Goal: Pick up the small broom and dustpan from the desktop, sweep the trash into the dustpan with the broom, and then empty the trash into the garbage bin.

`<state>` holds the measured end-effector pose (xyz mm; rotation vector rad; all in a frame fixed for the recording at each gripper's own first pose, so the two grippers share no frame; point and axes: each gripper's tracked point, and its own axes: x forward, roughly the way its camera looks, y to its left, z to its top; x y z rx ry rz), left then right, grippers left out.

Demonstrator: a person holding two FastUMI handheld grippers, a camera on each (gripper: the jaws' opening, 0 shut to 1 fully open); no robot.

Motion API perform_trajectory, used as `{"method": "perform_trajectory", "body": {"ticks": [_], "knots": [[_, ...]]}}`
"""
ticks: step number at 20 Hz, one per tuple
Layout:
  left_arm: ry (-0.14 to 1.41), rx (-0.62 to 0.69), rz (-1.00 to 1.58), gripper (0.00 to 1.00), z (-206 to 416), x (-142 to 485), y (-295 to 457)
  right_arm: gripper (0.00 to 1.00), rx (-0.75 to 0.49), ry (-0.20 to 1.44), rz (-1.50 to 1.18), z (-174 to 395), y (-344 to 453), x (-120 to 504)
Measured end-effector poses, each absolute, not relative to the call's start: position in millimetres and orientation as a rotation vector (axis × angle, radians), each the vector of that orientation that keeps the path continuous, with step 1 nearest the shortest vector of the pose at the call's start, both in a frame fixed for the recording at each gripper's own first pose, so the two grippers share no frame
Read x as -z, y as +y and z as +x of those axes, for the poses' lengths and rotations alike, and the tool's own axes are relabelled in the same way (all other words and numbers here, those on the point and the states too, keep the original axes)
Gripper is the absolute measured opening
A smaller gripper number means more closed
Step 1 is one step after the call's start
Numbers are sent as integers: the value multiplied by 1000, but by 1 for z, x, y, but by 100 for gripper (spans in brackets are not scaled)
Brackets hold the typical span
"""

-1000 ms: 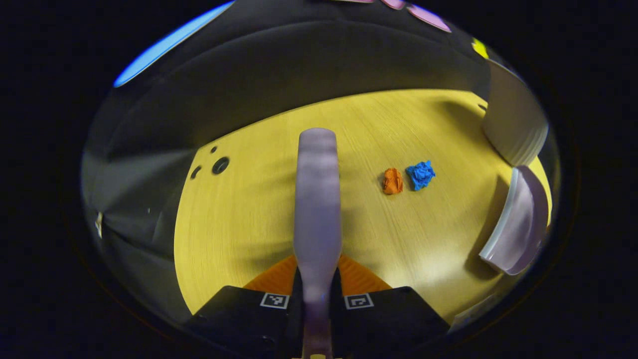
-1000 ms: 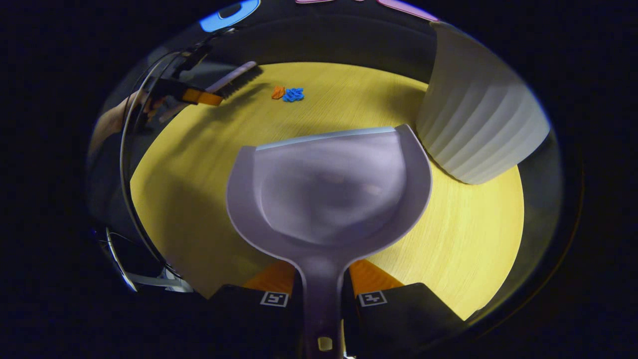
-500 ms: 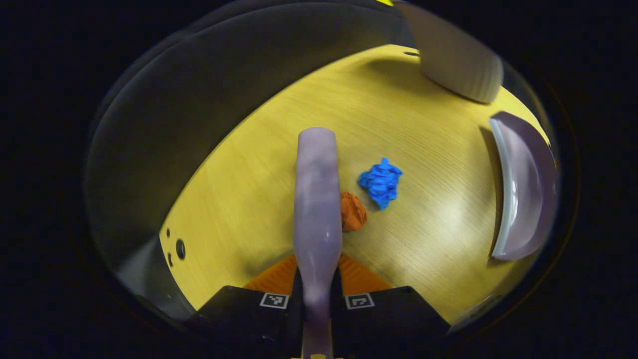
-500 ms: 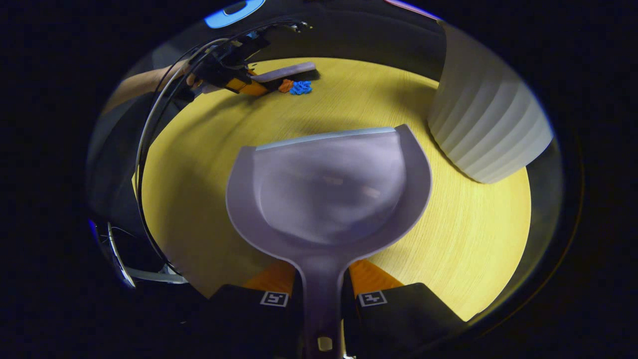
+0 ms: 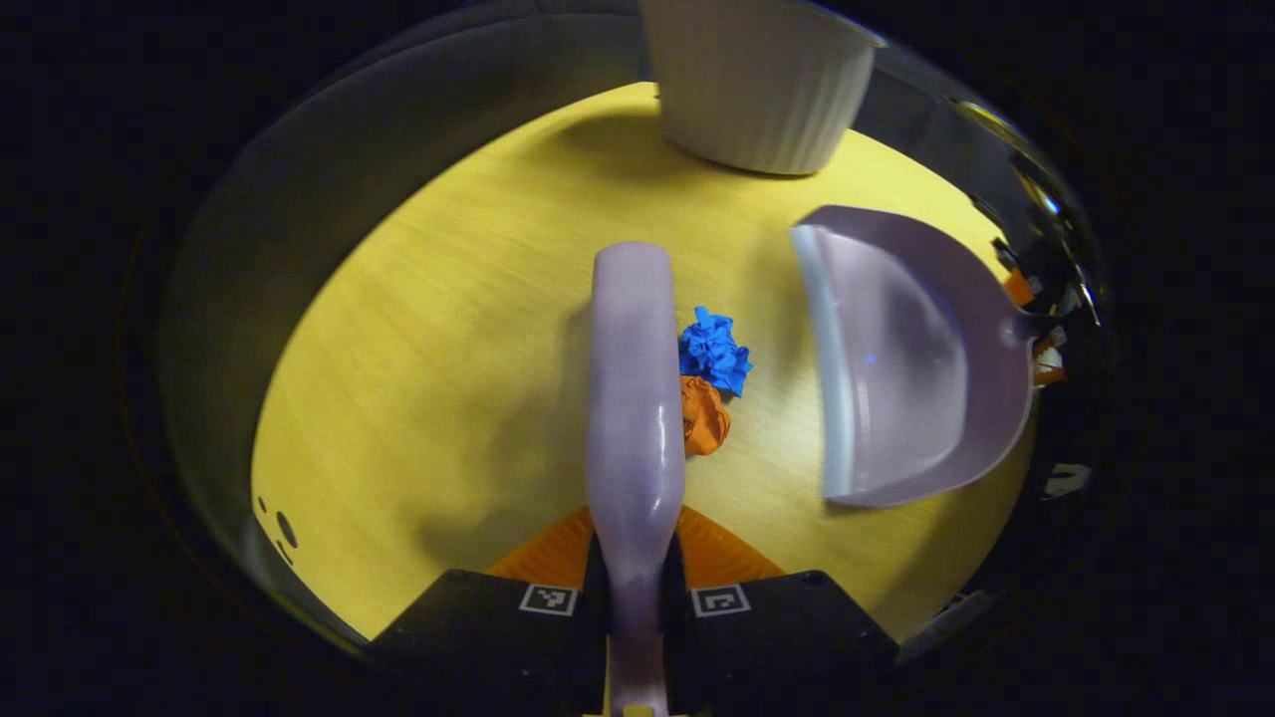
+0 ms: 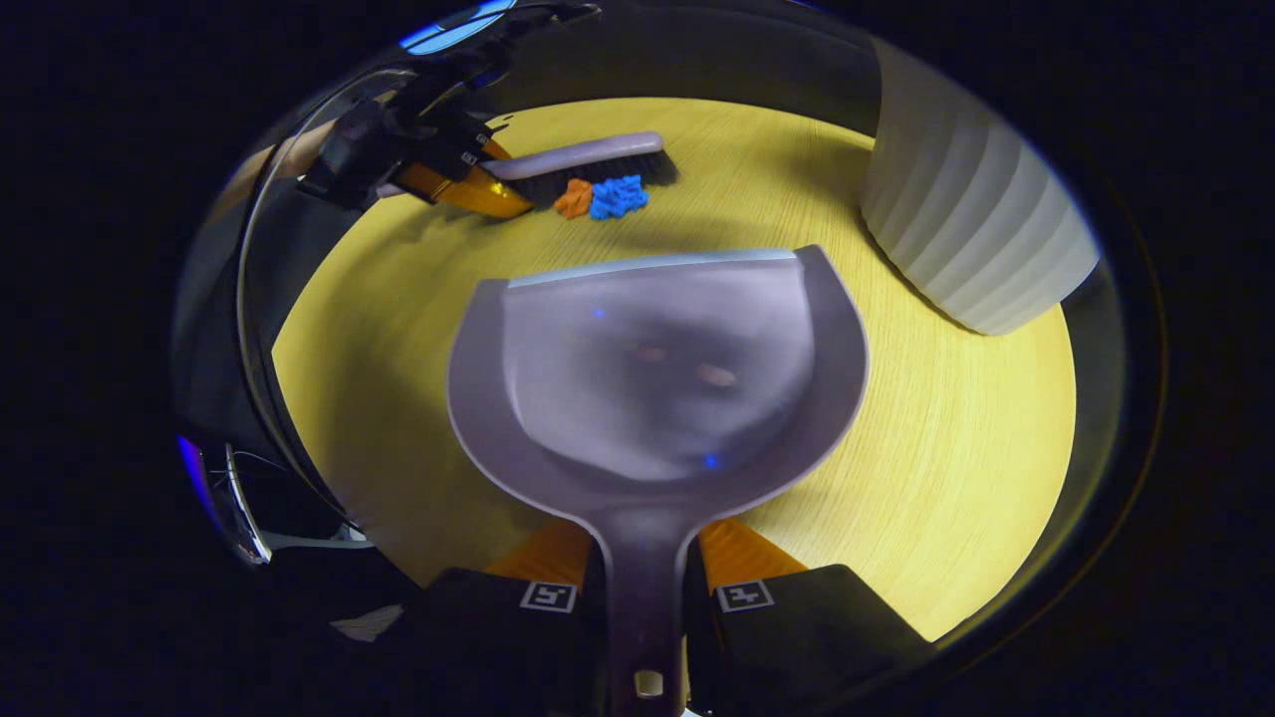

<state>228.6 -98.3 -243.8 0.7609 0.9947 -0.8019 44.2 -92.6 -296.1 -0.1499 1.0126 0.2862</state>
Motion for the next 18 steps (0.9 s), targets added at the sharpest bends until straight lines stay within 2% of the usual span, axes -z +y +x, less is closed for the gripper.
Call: {"method": "perform_trajectory", "body": {"ticks": [1,6,7,9,12,15,17,18], "knots": [[1017,823,738,27,214,246,-105,36,-290,1011,-152,44,-93,298],[1095,880,677,27,165,247,-132,36,-307,991,-156,44,-95,300],[1103,883,662,31,158,245,-136,36,-303,989,-146,44,-95,302],[1110,886,602,27,146,240,-139,36,-289,978,-141,45,-98,304],[1015,827,542,31,145,226,-136,36,-275,939,-134,46,-96,302],[926,733,445,27,142,213,-120,36,-242,916,-117,48,-97,298],[879,687,377,27,136,212,-108,36,-220,909,-109,46,-96,295],[865,672,349,30,136,216,-100,36,-215,909,-123,45,-95,295]]}}
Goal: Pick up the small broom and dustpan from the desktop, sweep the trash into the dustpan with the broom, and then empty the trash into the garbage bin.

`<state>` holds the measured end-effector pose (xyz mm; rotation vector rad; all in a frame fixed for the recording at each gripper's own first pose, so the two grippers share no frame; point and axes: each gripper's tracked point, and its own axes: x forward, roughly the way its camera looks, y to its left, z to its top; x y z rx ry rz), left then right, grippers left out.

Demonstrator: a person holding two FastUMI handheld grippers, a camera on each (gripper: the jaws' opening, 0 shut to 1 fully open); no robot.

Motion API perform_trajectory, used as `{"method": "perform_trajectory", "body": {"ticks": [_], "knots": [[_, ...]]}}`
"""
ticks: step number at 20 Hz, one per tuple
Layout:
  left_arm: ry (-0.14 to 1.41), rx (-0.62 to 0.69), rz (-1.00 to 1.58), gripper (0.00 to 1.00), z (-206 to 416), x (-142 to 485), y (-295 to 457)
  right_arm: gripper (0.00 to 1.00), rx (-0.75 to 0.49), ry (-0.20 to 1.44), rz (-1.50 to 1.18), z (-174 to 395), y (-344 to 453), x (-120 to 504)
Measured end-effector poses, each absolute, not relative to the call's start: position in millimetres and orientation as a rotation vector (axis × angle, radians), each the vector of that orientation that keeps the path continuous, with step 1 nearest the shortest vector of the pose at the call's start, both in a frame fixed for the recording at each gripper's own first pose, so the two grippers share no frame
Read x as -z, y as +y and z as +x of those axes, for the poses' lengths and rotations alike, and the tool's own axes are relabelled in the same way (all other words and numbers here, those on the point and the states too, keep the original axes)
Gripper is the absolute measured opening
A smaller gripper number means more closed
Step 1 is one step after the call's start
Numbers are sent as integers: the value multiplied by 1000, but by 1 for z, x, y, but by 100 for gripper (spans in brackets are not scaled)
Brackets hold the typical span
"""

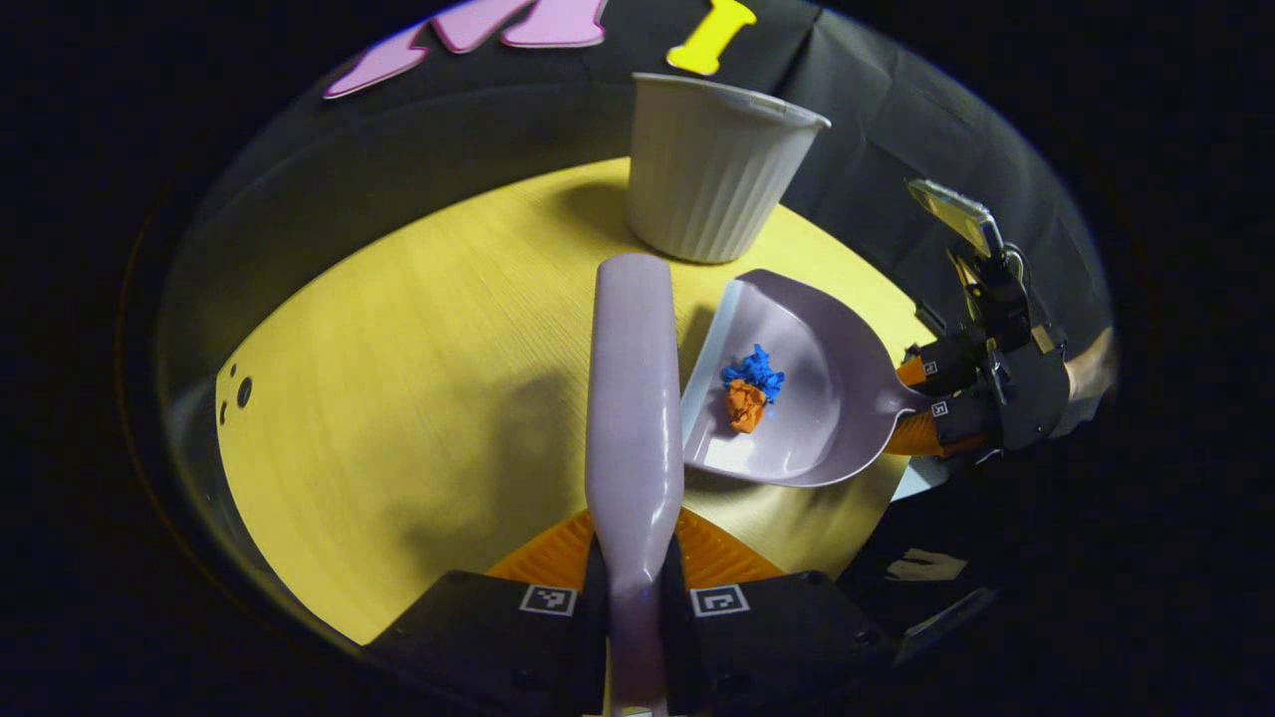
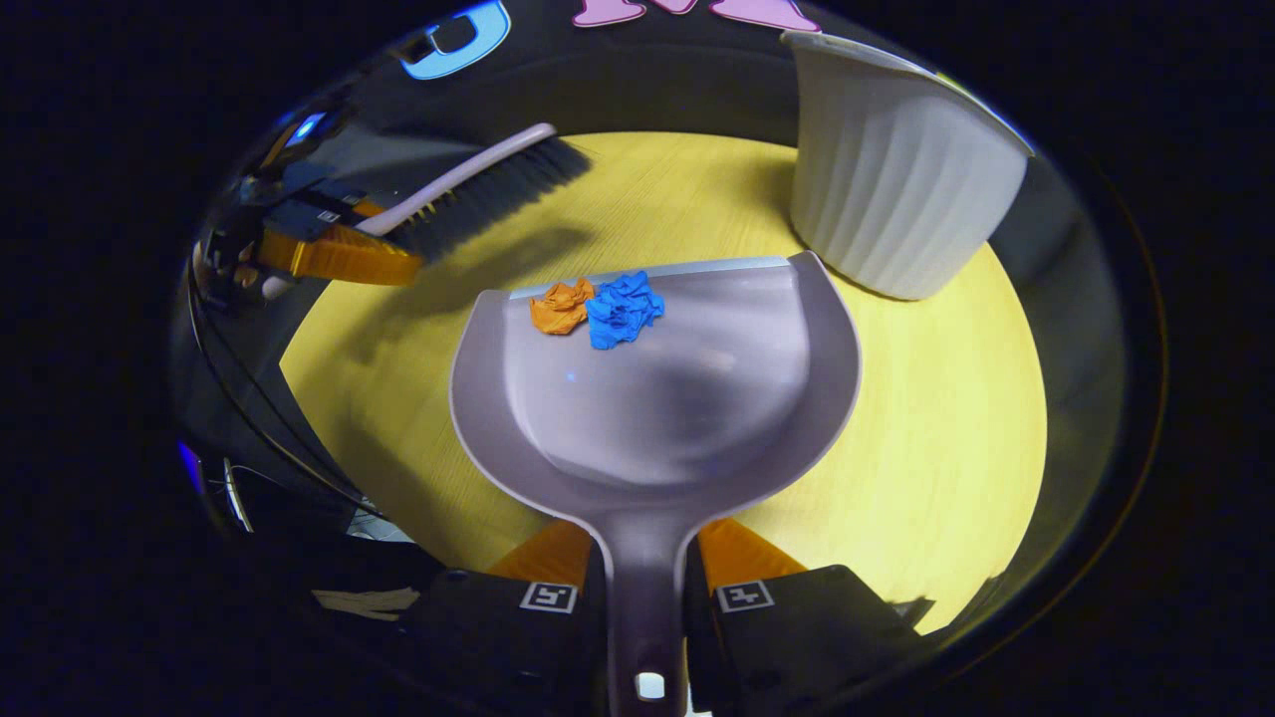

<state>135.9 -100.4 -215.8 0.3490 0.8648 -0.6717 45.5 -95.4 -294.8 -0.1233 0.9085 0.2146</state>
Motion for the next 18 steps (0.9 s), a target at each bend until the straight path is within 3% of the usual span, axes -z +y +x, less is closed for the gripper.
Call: {"method": "perform_trajectory", "body": {"ticks": [3,10,18], "knots": [[848,619,290,27,141,237,-78,36,-209,905,-142,46,-95,291],[857,522,170,30,136,268,-28,36,-191,861,-87,51,-91,289],[845,469,101,27,149,257,-14,36,-73,729,-3,63,-85,306]]}}
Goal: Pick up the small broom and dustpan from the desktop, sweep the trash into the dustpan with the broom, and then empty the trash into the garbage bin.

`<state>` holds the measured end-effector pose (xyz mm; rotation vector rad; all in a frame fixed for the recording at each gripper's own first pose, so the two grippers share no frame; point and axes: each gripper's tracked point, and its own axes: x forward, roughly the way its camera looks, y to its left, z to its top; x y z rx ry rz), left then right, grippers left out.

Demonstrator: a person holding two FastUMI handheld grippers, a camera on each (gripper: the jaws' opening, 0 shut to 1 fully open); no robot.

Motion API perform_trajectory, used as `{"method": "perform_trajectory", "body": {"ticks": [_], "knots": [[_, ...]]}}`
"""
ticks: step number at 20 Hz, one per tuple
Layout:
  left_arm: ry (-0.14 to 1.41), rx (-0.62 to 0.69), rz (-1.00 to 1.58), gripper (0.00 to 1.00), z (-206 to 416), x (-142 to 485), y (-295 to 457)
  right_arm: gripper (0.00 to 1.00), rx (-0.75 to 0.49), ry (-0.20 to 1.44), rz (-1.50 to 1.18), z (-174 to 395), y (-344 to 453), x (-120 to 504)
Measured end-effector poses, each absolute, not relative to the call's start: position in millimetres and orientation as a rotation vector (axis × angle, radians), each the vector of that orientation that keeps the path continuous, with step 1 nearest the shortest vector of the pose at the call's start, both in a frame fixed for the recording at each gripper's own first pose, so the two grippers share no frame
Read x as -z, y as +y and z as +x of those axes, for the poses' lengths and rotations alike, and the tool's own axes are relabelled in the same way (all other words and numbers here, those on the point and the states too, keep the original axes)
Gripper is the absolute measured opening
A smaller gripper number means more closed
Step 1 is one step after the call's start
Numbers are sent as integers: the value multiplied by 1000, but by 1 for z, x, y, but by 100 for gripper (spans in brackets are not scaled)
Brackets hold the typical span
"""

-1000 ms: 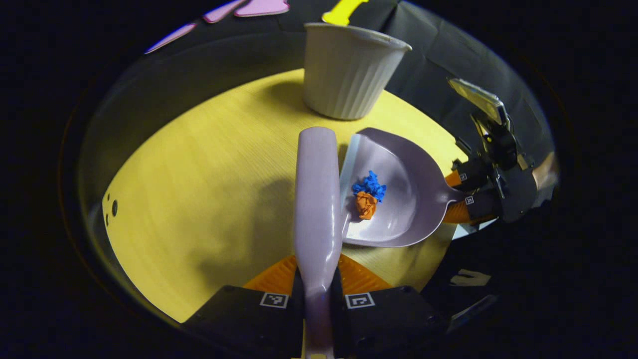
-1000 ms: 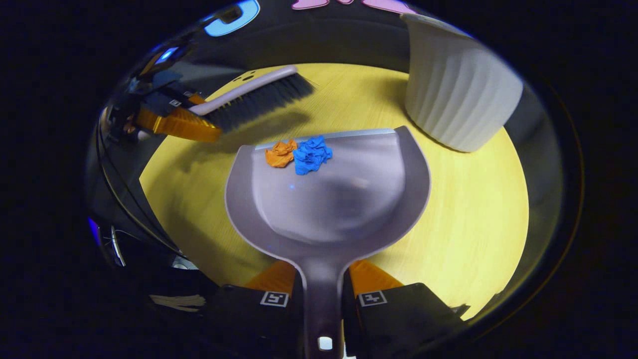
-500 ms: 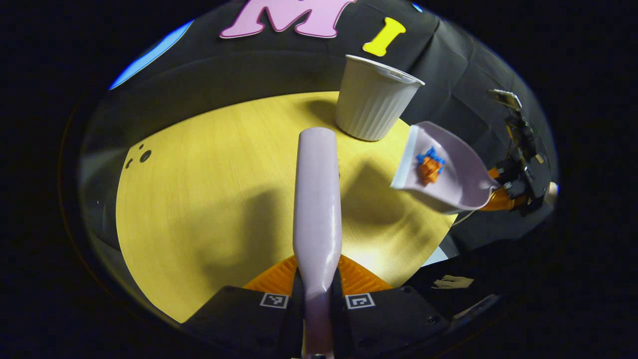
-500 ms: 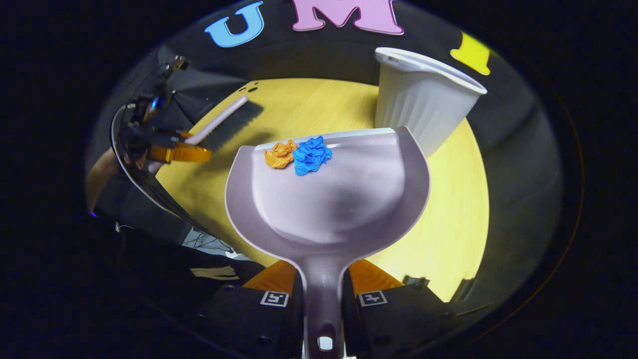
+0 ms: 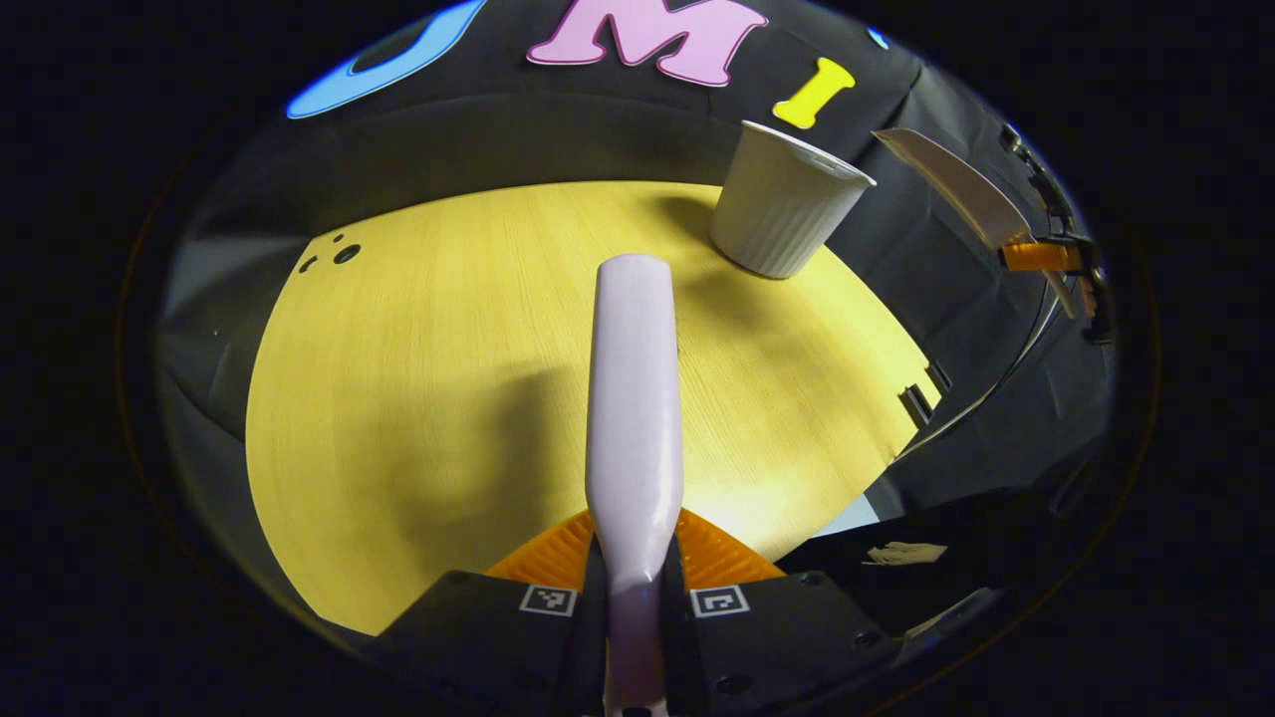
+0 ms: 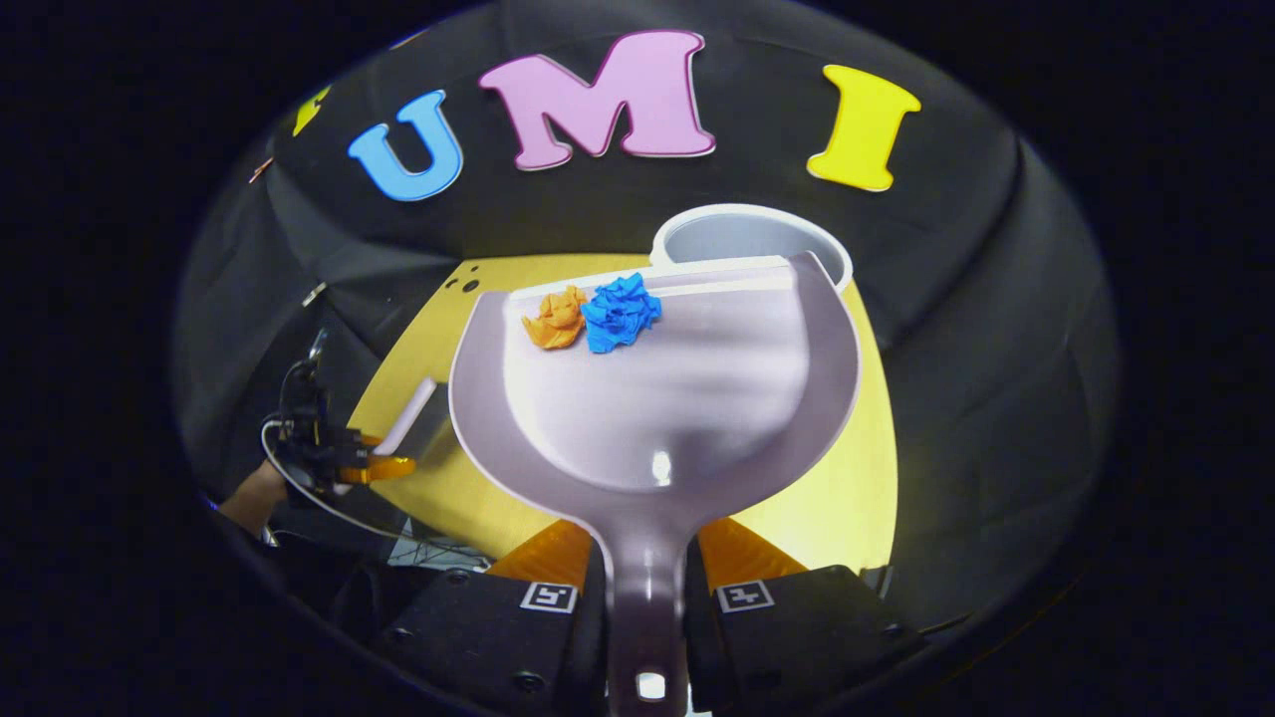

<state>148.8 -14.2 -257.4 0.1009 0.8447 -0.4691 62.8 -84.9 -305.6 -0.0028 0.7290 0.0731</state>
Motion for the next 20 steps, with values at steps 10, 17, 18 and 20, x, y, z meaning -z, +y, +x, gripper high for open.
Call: {"method": "perform_trajectory", "body": {"ticks": [10,17,18,20], "knots": [[784,387,-53,27,160,235,11,36,151,648,-103,119,-106,313],[771,360,-106,27,163,236,10,36,276,614,-307,183,-141,323],[765,353,-101,27,164,235,10,36,279,611,-326,188,-143,324],[742,341,-115,30,167,231,9,36,302,601,-382,192,-149,324]]}}
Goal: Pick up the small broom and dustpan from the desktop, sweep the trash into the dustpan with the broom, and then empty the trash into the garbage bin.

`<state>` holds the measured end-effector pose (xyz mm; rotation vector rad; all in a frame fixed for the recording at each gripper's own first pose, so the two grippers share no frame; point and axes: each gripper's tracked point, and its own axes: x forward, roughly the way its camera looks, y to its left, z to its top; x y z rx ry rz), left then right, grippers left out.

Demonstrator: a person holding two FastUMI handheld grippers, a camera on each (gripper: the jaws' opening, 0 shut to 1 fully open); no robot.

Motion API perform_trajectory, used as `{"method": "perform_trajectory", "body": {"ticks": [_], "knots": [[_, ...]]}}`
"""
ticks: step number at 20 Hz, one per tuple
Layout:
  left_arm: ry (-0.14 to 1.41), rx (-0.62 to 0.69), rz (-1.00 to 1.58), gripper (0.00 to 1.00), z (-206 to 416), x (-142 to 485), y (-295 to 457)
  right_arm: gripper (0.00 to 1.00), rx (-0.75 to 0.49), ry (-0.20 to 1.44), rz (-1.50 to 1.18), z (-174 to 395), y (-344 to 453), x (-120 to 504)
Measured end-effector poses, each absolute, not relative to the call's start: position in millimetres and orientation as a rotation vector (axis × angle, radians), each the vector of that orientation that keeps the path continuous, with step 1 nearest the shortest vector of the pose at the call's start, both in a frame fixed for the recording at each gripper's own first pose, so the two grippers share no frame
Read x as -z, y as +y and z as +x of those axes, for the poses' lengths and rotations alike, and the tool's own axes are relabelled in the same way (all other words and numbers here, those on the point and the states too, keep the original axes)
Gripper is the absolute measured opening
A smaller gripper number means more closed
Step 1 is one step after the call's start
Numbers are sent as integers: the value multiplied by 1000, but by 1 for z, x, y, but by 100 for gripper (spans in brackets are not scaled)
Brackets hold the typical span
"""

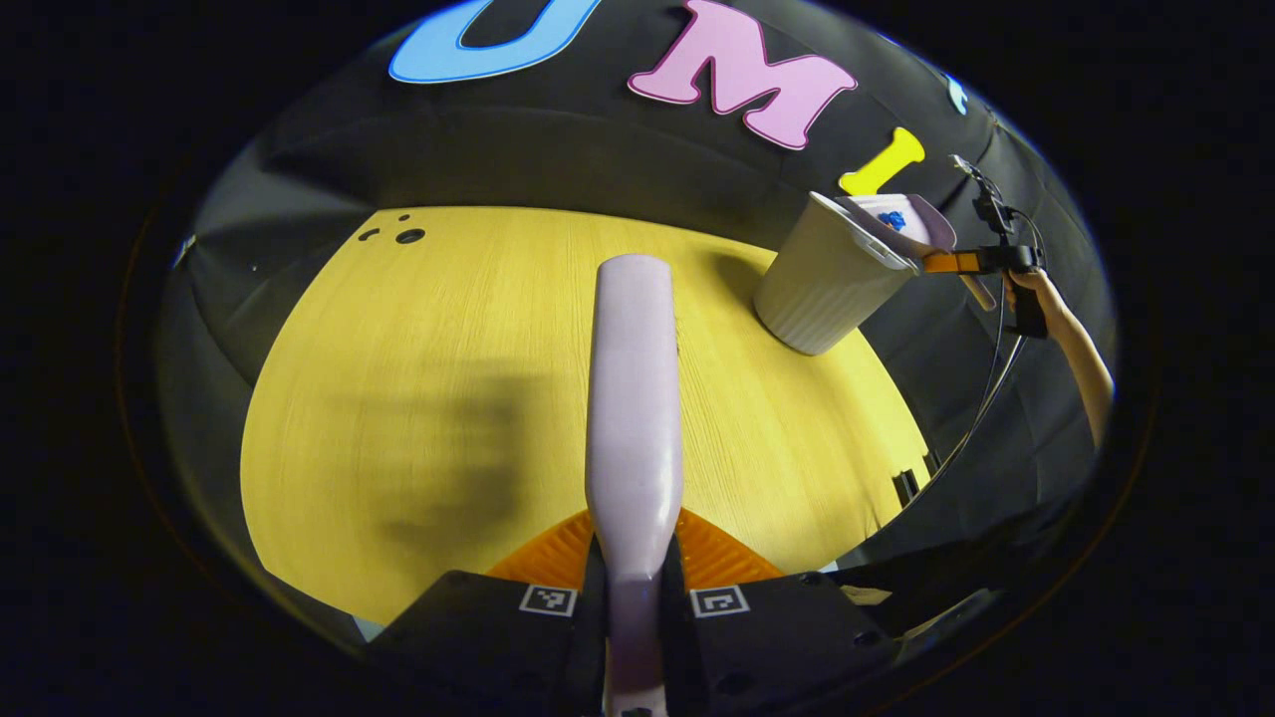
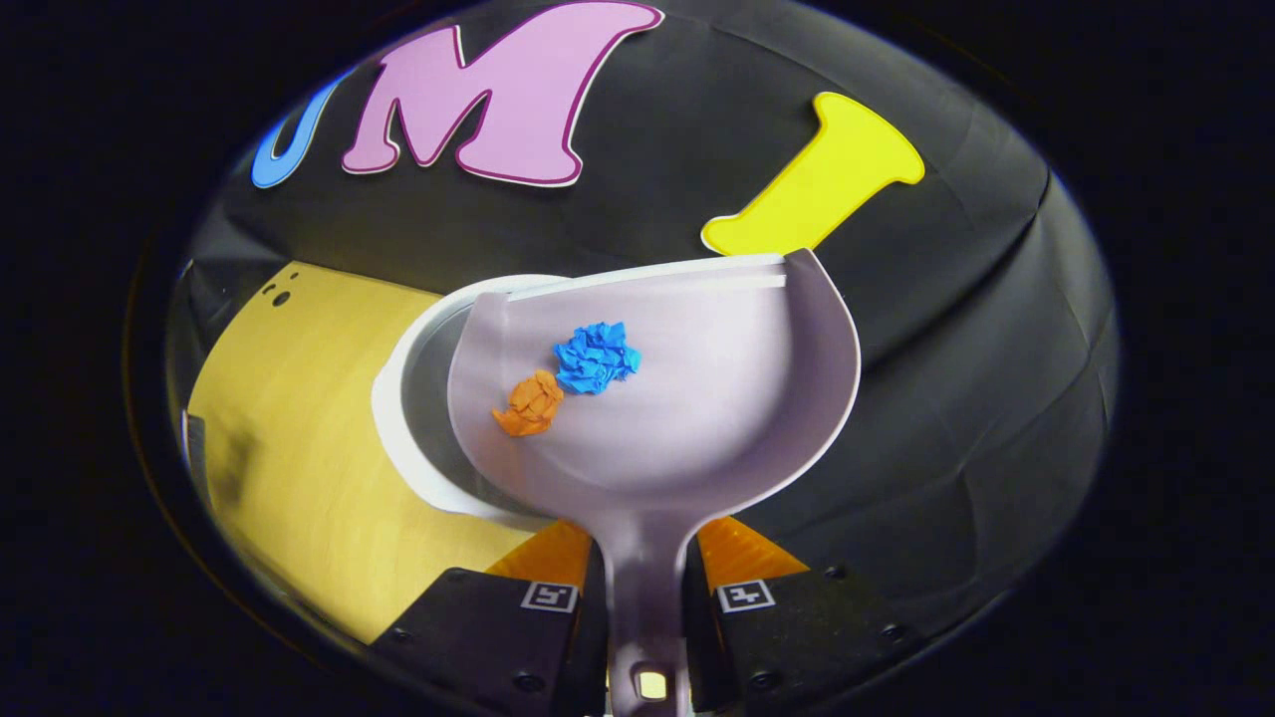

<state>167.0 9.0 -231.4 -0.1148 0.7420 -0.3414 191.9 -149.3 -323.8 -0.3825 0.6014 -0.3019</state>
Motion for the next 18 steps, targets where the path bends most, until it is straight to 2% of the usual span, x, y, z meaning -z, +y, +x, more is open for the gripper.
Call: {"method": "perform_trajectory", "body": {"ticks": [1,2,3,4,7,10,12,14,17,18], "knots": [[730,341,-146,27,168,226,5,36,311,590,-423,195,-152,324],[720,343,-175,30,168,222,2,36,329,583,-472,197,-156,325],[715,339,-185,27,169,221,1,36,344,576,-524,198,-160,325],[714,331,-180,30,169,221,2,36,351,572,-578,199,-162,327],[683,286,-154,31,176,218,8,36,371,540,-744,198,-167,325],[615,230,-167,24,185,211,17,36,393,514,-835,197,-172,324],[606,214,-185,30,186,210,19,36,411,500,-943,200,-177,323],[612,197,-191,27,186,212,21,36,424,467,-1073,197,-172,321],[587,154,-203,30,188,209,29,36,427,397,-1259,205,-169,312],[586,147,-213,27,187,209,29,35,429,371,-1323,206,-166,308]]}}
